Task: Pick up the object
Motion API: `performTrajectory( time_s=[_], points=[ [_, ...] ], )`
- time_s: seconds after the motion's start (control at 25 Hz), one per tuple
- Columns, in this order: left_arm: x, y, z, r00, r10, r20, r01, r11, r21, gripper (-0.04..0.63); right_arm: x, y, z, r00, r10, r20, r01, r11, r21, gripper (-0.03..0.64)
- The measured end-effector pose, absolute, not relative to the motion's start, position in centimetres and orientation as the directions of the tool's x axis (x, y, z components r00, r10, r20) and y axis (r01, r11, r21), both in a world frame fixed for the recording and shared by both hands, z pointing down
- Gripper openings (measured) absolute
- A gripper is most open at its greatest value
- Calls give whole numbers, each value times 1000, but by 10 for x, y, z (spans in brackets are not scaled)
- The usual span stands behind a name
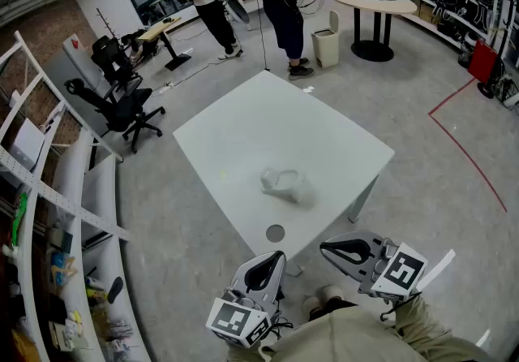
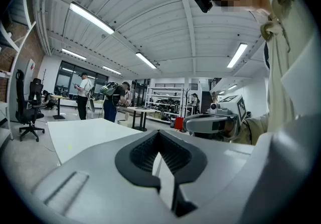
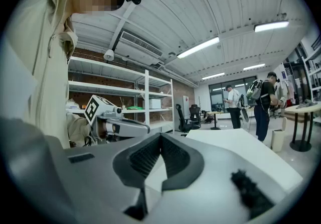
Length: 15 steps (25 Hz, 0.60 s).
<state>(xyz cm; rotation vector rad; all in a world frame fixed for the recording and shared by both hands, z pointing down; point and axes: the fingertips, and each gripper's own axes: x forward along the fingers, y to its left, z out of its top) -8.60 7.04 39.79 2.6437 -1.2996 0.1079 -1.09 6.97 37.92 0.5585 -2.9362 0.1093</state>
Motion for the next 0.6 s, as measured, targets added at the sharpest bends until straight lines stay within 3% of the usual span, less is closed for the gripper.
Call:
performTrajectory(
  time_s=[0.6],
  points=[
    [-97,9,414,616,-768,177,-788,-596,154,6,-31,8,390,-930,-349,114,-358,931,-71,2]
  ],
)
